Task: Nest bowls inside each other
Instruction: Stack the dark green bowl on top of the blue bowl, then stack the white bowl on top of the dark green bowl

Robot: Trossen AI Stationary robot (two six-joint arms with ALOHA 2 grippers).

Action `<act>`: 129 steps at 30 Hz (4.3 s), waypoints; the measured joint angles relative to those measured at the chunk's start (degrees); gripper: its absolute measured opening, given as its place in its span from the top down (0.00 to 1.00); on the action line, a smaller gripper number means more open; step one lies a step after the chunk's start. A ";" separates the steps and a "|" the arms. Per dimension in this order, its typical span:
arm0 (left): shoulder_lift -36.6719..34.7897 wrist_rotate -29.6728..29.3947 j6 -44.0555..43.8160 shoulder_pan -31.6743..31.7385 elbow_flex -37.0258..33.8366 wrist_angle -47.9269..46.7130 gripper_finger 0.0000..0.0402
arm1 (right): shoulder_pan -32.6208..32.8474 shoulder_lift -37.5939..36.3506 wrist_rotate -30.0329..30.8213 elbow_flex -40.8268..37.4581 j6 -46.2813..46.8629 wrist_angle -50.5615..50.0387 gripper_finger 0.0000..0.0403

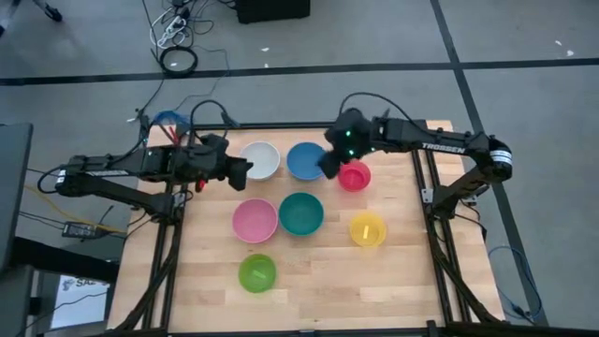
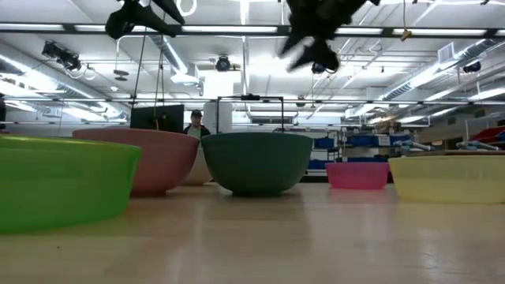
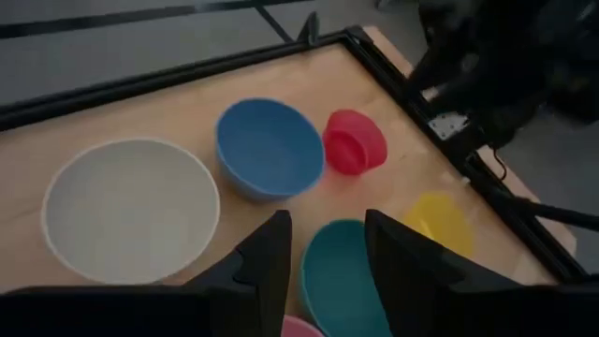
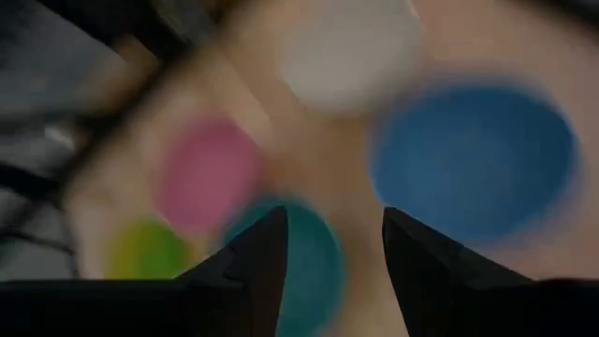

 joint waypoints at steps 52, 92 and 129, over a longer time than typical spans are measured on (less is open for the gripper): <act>0.37 -1.09 1.33 0.33 0.07 4.65 0.63 | 3.92 17.12 -11.10 0.42 1.60 -3.08 1.00; 0.33 -5.51 2.79 0.35 0.07 10.92 0.63 | -15.07 35.23 -0.72 33.73 -20.04 -26.78 0.83; 15.59 16.68 1.23 25.91 0.11 -14.25 0.63 | -5.68 -4.73 25.88 33.68 -9.40 -27.61 0.58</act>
